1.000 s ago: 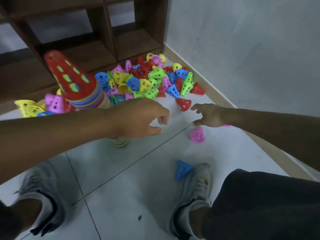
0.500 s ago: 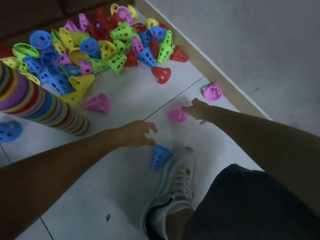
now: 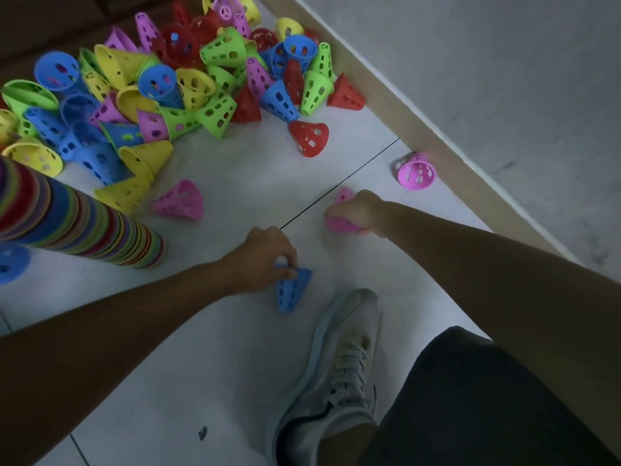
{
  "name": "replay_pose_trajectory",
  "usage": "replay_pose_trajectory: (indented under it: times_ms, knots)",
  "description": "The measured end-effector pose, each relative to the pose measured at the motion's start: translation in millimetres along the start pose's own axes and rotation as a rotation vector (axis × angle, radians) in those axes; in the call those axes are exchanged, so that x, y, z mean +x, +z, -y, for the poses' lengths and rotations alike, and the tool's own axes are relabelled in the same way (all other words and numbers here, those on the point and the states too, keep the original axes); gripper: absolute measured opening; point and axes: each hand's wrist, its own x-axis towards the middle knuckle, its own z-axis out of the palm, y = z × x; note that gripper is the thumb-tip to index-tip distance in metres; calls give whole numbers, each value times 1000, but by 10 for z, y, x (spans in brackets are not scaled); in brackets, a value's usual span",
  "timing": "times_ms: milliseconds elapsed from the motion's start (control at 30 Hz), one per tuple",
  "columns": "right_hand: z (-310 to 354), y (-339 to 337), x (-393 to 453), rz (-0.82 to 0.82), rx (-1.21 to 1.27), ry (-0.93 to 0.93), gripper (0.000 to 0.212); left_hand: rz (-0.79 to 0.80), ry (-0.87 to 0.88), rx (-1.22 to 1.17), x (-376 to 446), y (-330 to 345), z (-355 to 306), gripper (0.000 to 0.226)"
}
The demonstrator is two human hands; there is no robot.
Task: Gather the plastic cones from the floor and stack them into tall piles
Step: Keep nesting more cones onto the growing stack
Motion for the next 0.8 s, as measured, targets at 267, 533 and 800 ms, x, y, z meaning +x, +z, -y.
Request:
replay_pose_trajectory:
  times_ms: [267,533,800]
  knots:
    - [-183,-315,36,-535,-530,-344,57,-506,-221,39,95,-464,458,5]
    - [-274,-776,288,-523,-398,-274,54,-461,-583,-68,211,-676,959,27]
    - [-420,-840,540,-423,-76,-208,52,-418,-538,-175,203,-654,908,23]
